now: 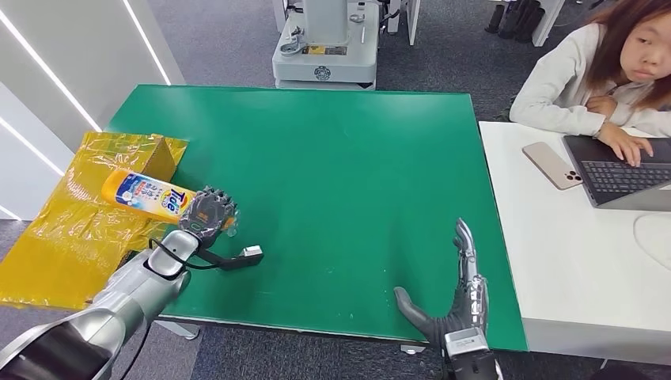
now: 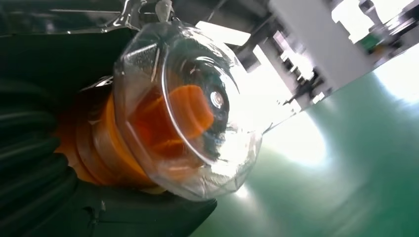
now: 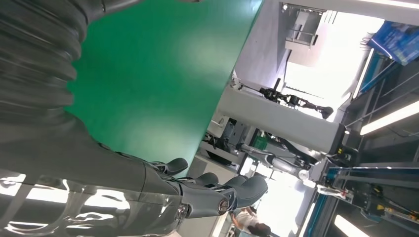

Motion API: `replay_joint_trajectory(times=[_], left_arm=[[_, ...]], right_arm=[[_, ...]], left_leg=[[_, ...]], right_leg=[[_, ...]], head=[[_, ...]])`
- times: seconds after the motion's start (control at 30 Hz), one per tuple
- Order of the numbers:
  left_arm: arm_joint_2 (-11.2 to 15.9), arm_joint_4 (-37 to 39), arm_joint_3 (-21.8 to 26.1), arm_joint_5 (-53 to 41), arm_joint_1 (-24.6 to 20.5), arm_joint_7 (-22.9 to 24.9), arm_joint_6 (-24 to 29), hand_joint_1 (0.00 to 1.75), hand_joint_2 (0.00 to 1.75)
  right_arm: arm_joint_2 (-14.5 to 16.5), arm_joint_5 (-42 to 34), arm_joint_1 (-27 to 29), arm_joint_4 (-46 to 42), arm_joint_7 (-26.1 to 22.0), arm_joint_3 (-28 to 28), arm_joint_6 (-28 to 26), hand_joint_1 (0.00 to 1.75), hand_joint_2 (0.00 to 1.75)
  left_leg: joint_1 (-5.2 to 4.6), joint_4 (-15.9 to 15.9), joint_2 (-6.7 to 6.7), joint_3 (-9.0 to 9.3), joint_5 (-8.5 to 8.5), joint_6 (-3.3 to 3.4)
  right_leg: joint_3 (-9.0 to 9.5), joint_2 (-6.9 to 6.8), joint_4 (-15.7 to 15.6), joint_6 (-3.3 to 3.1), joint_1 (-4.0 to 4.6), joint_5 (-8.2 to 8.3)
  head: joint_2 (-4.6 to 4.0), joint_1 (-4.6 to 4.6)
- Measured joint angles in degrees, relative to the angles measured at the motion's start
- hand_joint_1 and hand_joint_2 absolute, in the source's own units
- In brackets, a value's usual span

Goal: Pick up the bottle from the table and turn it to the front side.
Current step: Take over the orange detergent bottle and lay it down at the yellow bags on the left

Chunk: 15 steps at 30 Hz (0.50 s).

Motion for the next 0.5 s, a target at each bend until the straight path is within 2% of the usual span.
replay_joint_trajectory(times=[0.2, 0.5], left_arm=[[-1.3, 2.8, 5.5, 1.1, 0.2, 0.1, -0.5, 1.75, 1.75], [-2.2, 4.2, 7.7, 1.2, 0.3, 0.5, -0.5, 1.75, 1.75]], right_arm=[[0.5, 0.1, -0.2, 0.0, 0.3, -0.6, 0.7, 0.00, 1.75], [0.7, 0.1, -0.4, 0.0, 0.4, -0.9, 0.7, 0.00, 1.75]], left_leg=[[0.00, 0.0, -0.01, -0.01, 0.00, 0.00], [0.00, 0.0, -0.01, -0.01, 0.00, 0.00]], right_leg=[[0.01, -0.02, 0.0, 0.00, -0.01, 0.00], [0.01, -0.03, 0.0, 0.00, 0.00, 0.01]], head=[[0.00, 0.01], [0.00, 0.01]])
